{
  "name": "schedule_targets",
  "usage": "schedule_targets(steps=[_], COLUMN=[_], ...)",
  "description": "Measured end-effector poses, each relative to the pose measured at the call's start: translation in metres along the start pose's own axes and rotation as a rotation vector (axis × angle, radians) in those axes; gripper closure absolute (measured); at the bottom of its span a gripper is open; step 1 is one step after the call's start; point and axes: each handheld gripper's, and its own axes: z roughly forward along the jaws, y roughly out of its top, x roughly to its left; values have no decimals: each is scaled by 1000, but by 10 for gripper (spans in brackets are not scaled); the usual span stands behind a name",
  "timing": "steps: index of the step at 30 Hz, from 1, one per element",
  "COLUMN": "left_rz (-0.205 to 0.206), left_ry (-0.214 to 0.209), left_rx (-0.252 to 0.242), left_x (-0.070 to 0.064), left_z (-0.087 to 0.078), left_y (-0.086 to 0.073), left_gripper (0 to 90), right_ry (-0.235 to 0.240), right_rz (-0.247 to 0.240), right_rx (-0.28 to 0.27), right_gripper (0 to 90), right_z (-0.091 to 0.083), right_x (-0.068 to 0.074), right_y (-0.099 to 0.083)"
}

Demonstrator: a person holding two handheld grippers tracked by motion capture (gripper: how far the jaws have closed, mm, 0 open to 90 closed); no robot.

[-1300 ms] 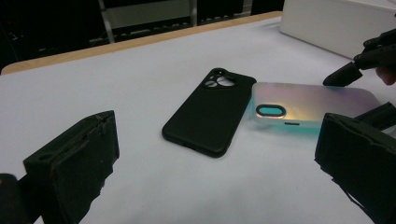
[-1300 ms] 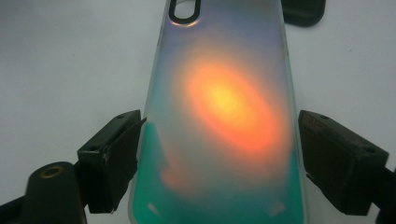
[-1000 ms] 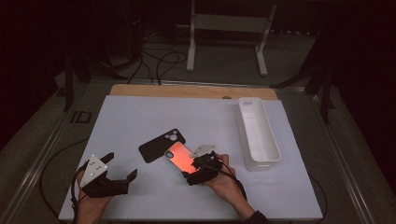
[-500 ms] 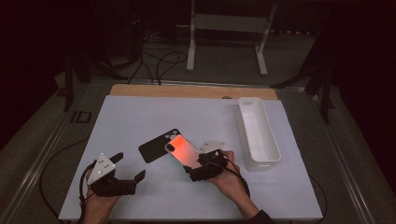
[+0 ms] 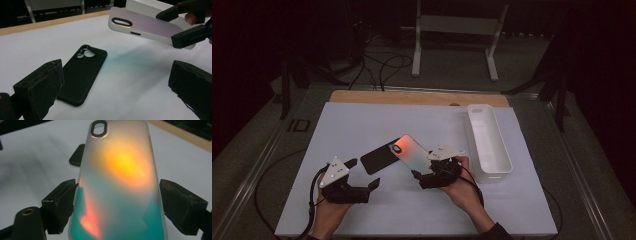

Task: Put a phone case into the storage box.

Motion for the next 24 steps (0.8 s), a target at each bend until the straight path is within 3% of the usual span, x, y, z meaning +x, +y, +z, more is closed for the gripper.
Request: schedule_targets(steps=[7,14,24], left_rz=[-3,-18,-63], left_ry=[-27,-56,-95], left_rx=[-17,-21,-42], left_x=[-4,-6,-10], left_z=[10,17,26], left_y=[20,27,38], left_gripper=[11,25,111], right_ry=[-9,-7,8], right_rz=[-10,-13,-62], right_rx=[-59,-96,-154], right_gripper=[165,165,165], right_z=[-7,-10,-8], right_x=[2,7,23], right_y=[6,9,14])
